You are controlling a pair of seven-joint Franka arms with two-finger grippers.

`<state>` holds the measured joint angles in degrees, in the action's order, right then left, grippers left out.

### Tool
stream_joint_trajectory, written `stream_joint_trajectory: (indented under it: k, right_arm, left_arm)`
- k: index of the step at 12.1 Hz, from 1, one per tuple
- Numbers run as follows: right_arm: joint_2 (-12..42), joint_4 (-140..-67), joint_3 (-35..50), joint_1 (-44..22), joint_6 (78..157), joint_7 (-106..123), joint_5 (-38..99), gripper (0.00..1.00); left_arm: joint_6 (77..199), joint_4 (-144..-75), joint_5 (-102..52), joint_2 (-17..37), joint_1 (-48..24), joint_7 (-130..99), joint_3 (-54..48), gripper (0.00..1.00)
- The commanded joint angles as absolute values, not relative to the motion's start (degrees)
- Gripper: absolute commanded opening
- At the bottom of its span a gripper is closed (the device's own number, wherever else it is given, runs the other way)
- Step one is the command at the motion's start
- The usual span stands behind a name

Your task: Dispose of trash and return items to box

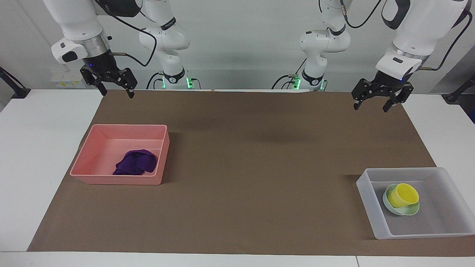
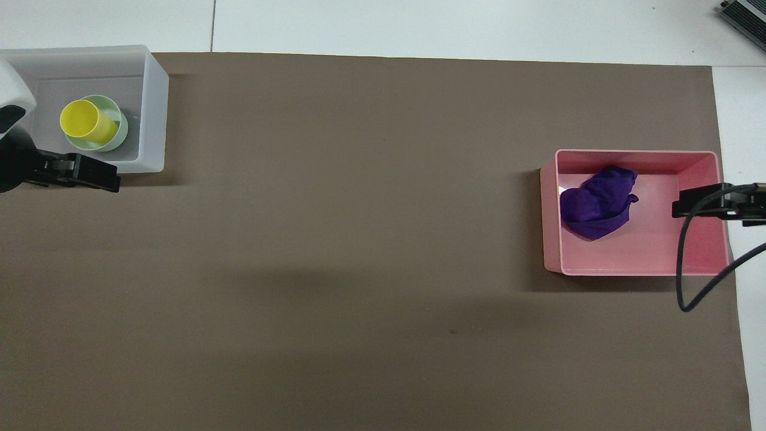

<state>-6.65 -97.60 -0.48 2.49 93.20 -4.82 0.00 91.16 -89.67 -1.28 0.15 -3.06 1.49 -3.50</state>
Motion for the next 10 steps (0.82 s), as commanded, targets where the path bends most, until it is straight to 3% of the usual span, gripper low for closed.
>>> stream_joint_trajectory:
  k: [1,10]
  right_arm:
    - [-7.65,-98.52,-0.18,2.90,93.08,-4.04,-0.70,1.00]
    - [-7.65,-98.53,-0.18,2.90,93.08,-4.13,-0.70,1.00]
  left_arm:
    - [90.61,-92.11,-0.44,-1.76,-2.81,0.88,-3.52,1.00]
    - [92.20,-92.55,-0.44,-1.93,-0.26,1.06,-3.52,1.00]
